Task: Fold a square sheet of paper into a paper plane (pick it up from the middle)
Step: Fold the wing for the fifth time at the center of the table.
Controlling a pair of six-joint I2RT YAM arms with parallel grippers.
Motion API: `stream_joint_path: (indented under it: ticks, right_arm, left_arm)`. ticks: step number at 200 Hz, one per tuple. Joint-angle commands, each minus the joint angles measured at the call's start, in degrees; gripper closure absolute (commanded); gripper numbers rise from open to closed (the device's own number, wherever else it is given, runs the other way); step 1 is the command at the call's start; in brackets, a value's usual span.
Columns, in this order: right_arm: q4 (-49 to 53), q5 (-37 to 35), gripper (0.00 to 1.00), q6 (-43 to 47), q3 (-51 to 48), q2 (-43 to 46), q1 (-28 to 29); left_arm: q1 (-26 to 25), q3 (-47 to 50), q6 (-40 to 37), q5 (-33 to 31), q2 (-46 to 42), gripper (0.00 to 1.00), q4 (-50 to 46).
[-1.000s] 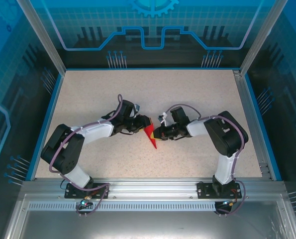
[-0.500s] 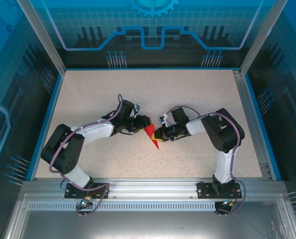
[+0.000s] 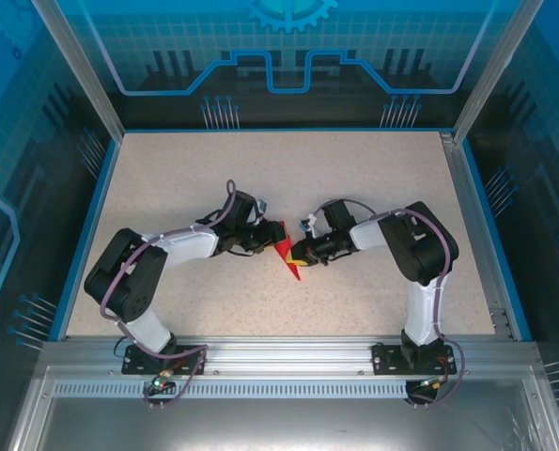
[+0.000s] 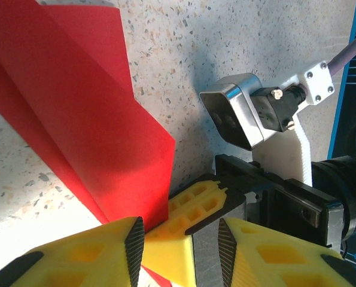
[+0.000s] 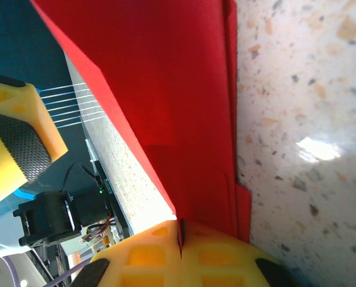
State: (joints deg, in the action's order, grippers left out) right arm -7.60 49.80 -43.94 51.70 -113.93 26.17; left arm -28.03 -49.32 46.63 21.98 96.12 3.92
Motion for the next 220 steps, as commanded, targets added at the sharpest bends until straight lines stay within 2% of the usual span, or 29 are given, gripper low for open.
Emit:
stream_joint_path:
  ticks: [1,99,158,220]
  right_arm:
    - [2.8,-1.6,1.0,-0.1,0.8,-2.1,-0.6]
    - [3.3,-2.5,1.0,0.0,0.2,-3.4,-0.7]
    - [3.8,-3.2,1.0,0.3,0.2,-3.4,-0.8]
    - [5.0,-4.0,1.0,0.1,0.6,-3.5,-0.8]
  left_arm:
    - [-0.4,0.2,1.5,2.6,1.7,0.58,4.5]
    - [-0.3,-0.4,5.3,3.1,8.4,0.58,13.6]
    - [-0.3,-0.2,4.8,3.3,7.1,0.57,13.7]
    - [-0.3,-0.7,4.4,2.5,11.3,0.58,13.6]
